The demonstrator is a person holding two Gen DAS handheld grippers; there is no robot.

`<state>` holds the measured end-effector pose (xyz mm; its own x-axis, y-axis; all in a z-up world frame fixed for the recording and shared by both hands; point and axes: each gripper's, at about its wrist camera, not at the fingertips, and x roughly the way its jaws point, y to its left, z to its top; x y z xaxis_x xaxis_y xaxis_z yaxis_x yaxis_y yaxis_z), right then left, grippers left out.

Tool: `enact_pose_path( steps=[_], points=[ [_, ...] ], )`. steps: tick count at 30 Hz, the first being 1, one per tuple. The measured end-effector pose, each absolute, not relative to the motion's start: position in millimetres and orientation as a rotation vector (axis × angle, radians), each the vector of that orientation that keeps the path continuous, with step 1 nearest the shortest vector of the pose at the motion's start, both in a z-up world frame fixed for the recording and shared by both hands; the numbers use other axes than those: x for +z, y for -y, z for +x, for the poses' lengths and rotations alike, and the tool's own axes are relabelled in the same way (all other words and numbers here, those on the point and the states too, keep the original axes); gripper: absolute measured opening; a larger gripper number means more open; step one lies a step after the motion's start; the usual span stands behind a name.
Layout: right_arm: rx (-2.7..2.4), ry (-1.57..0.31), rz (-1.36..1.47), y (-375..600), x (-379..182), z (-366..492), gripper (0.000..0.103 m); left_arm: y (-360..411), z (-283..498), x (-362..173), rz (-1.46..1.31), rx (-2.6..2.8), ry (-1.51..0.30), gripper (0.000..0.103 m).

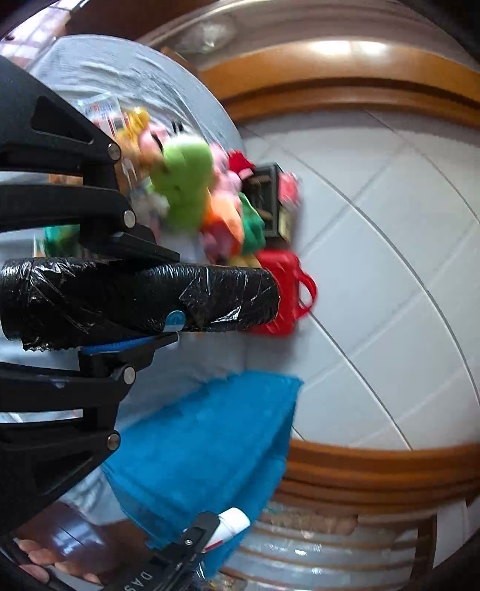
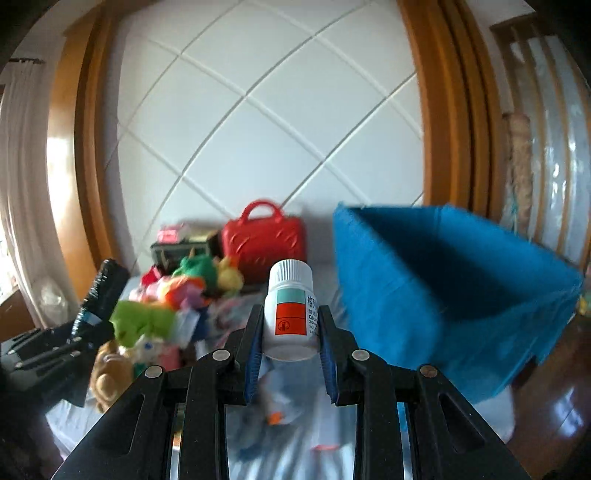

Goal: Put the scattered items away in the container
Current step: 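Carry the black roll and white bottle with both tools into the blue crate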

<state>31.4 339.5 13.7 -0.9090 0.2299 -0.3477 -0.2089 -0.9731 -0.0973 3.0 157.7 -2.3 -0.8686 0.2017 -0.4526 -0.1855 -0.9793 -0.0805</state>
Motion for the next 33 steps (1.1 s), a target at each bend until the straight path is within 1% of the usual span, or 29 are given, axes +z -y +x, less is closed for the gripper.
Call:
enact_pose_path(
  steps=[7, 8, 11, 17, 23, 25, 28, 30, 33],
  points=[
    [2.828, 0.216, -0.407, -452, 85, 79, 0.027, -317, 24, 33, -0.630, 2.773, 0.086, 0.034],
    [2.808, 0.258, -0.395, -466, 92, 80, 0.027, -339, 24, 41, -0.638, 2.750, 0.091, 0.034],
    [2.777, 0.308, -0.415, -513, 117, 68, 0.027, -392, 13, 61, -0.679, 2.695, 0.097, 0.034],
    [2.708, 0.374, -0.446, -580, 148, 21, 0.027, -477, -44, 108, -0.758, 2.601, 0.047, 0.034],
    [2.665, 0.431, -0.554, -620, 179, -44, 0.027, -522, -124, 142, -0.874, 2.539, 0.048, 0.034],
    [2.639, 0.436, -0.624, -634, 182, -74, 0.027, -543, -155, 141, -0.964, 2.506, 0.029, 0.034],
    [2.618, 0.374, -0.739, -669, 173, -113, 0.027, -580, -195, 121, -1.074, 2.506, -0.079, 0.034],
    [2.605, 0.312, -0.861, -696, 156, -142, 0.027, -598, -223, 95, -1.191, 2.475, -0.128, 0.034],
    [2.543, 0.324, -1.057, -728, 112, -186, 0.027, -619, -261, 40, -1.387, 2.447, -0.205, 0.034]
  ],
)
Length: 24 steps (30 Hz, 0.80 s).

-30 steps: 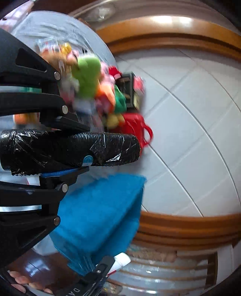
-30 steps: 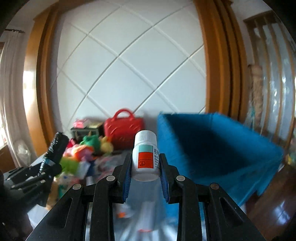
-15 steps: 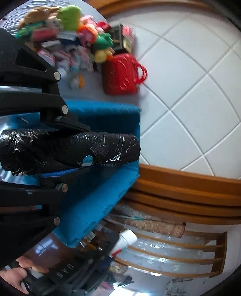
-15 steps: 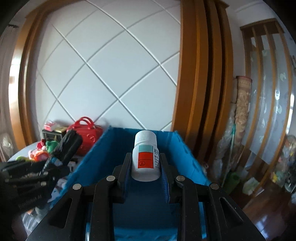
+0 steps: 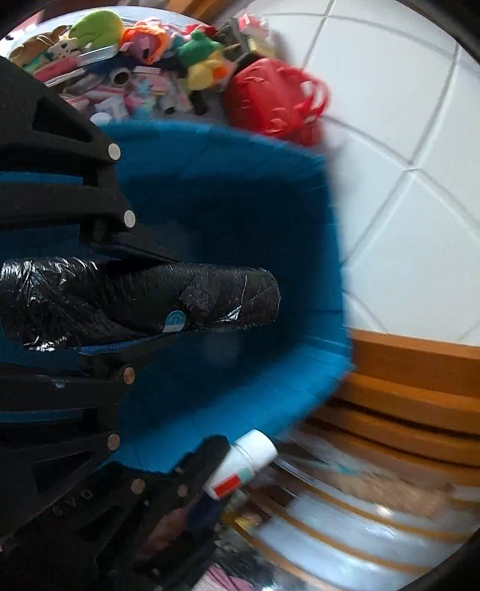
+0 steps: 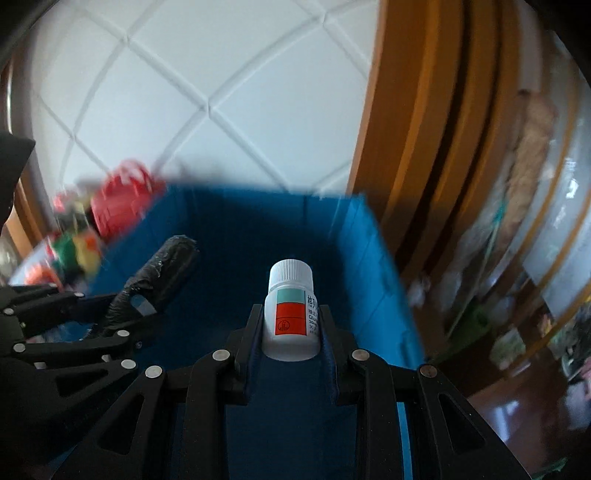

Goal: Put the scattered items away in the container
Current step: 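Carry the black roll and white bottle with both tools into the blue crate, then open both tools to drop the black roll and white bottle in the crate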

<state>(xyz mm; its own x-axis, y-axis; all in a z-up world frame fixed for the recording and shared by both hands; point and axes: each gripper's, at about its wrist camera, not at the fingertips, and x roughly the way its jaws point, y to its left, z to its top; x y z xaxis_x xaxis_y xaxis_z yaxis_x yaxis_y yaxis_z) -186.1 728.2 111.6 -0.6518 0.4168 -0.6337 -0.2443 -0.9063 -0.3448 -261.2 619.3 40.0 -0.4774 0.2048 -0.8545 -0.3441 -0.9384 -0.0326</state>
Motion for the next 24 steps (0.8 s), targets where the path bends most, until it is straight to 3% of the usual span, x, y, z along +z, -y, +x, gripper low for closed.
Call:
enact_pose_path(
  steps=[9, 15, 24],
  points=[
    [2.310, 0.371, -1.677, -794, -37, -261, 0.027, -637, -308, -113, -1.884, 2.279, -0.390, 0.034],
    [2.050, 0.255, -2.031, -823, -123, -255, 0.027, -638, -297, -173, -2.119, 2.126, -0.473, 0.034],
    [1.758, 0.289, -2.220, -829, -180, -222, 0.027, -661, -260, -232, -2.255, 1.898, -0.732, 0.034]
  ],
)
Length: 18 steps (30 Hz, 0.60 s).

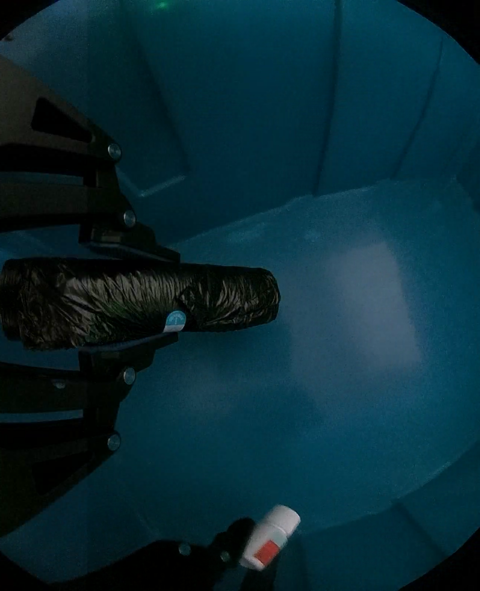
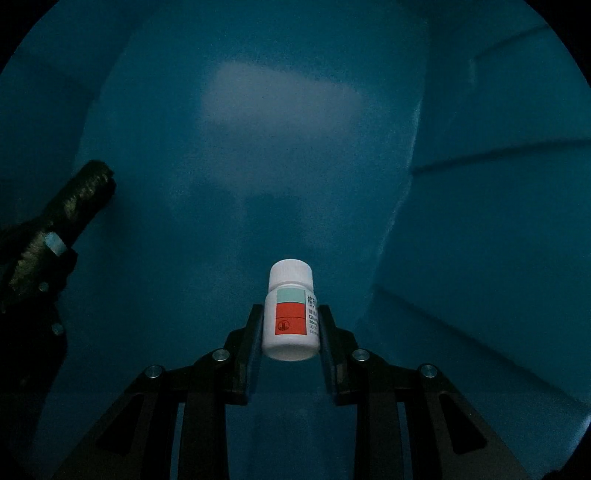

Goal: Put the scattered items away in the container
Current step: 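Open both tools to drop the black roll and white bottle in the crate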

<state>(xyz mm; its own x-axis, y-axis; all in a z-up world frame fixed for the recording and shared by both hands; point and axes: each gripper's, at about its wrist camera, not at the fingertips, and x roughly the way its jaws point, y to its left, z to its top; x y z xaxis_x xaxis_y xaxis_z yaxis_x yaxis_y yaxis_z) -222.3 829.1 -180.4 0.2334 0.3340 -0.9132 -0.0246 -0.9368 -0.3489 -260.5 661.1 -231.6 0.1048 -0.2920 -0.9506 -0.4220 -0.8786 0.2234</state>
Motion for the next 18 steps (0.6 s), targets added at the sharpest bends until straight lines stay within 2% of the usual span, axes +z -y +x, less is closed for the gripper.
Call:
enact_pose_path(
  steps=[5, 6, 7, 9, 12, 14, 17, 18],
  points=[
    [1.678, 0.315, -2.295, -830, -196, -211, 0.027, -668, -252, -240, -2.289, 1.827, -0.760, 0.037],
    [1.667, 0.315, -2.302, -832, -197, -210, 0.027, -671, -252, -239, -2.281, 1.824, -0.766, 0.045],
    [1.657, 0.314, -2.306, -834, -197, -210, 0.027, -672, -252, -238, -2.271, 1.826, -0.770, 0.058],
    [1.641, 0.299, -2.310, -837, -198, -209, 0.027, -670, -259, -232, -2.229, 1.844, -0.790, 0.074],
    [1.642, 0.287, -2.301, -837, -196, -211, 0.029, -665, -255, -228, -2.199, 1.858, -0.796, 0.075],
    [1.646, 0.274, -2.299, -839, -198, -209, 0.033, -663, -253, -228, -2.217, 1.856, -0.795, 0.075],
    [1.635, 0.265, -2.303, -839, -202, -195, 0.046, -661, -267, -229, -2.237, 1.862, -0.794, 0.075],
    [1.630, 0.260, -2.305, -840, -202, -193, 0.055, -660, -269, -226, -2.236, 1.870, -0.793, 0.075]
  ],
)
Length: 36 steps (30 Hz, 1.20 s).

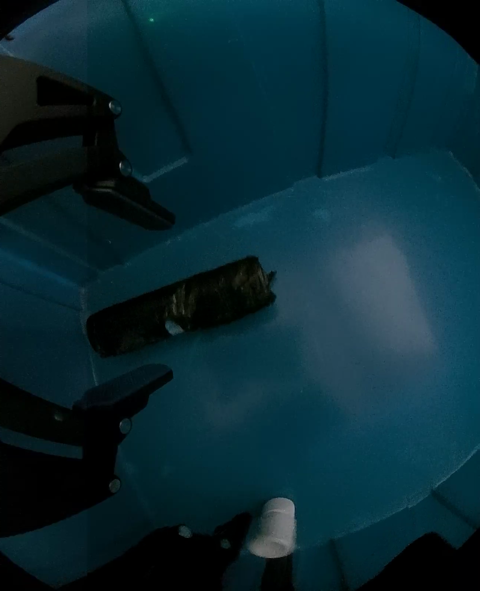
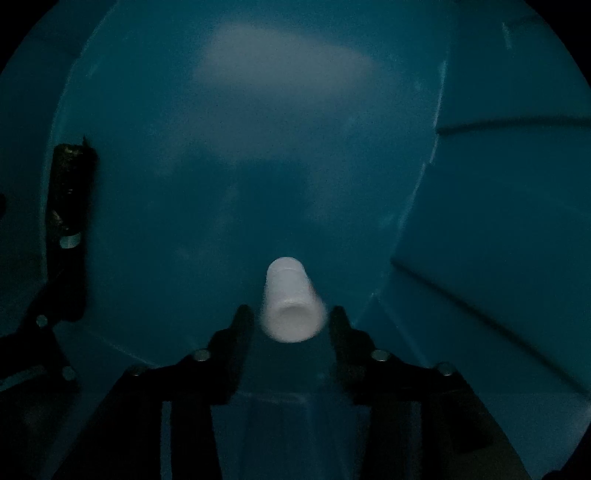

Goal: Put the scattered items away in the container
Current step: 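Open both tools to drop the black roll and white bottle in the crate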

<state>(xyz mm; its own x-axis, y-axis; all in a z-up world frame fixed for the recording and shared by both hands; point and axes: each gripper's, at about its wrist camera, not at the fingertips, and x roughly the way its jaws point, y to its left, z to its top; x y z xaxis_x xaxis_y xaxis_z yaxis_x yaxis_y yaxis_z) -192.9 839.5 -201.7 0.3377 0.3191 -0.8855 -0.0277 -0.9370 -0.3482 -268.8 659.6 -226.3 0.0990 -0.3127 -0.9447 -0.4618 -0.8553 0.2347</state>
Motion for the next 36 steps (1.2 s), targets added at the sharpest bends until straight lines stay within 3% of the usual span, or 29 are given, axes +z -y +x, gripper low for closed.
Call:
enact_pose_path(
  steps=[1, 3, 9, 12, 17, 30, 36],
  points=[
    [1.628, 0.257, -2.307, -839, -201, -193, 0.068, -660, -269, -224, -2.232, 1.881, -0.793, 0.075],
    [1.629, 0.260, -2.310, -837, -200, -193, 0.079, -665, -267, -230, -2.227, 1.899, -0.787, 0.075],
    [1.614, 0.208, -2.352, -833, -191, -203, 0.089, -664, -263, -219, -2.235, 1.904, -0.741, 0.075],
    [1.612, 0.177, -2.377, -842, -161, -231, 0.094, -658, -257, -203, -2.196, 1.910, -0.707, 0.075],
    [1.679, 0.148, -2.363, -839, -109, -237, 0.095, -645, -247, -150, -2.118, 1.953, -0.571, 0.075],
    [2.160, 0.168, -2.146, -765, 56, -173, 0.100, -594, -187, 11, -1.561, 2.319, -0.356, 0.075],
    [2.421, 0.257, -1.917, -716, 67, -131, 0.102, -578, -149, 52, -1.298, 2.470, -0.327, 0.075]
  ],
)
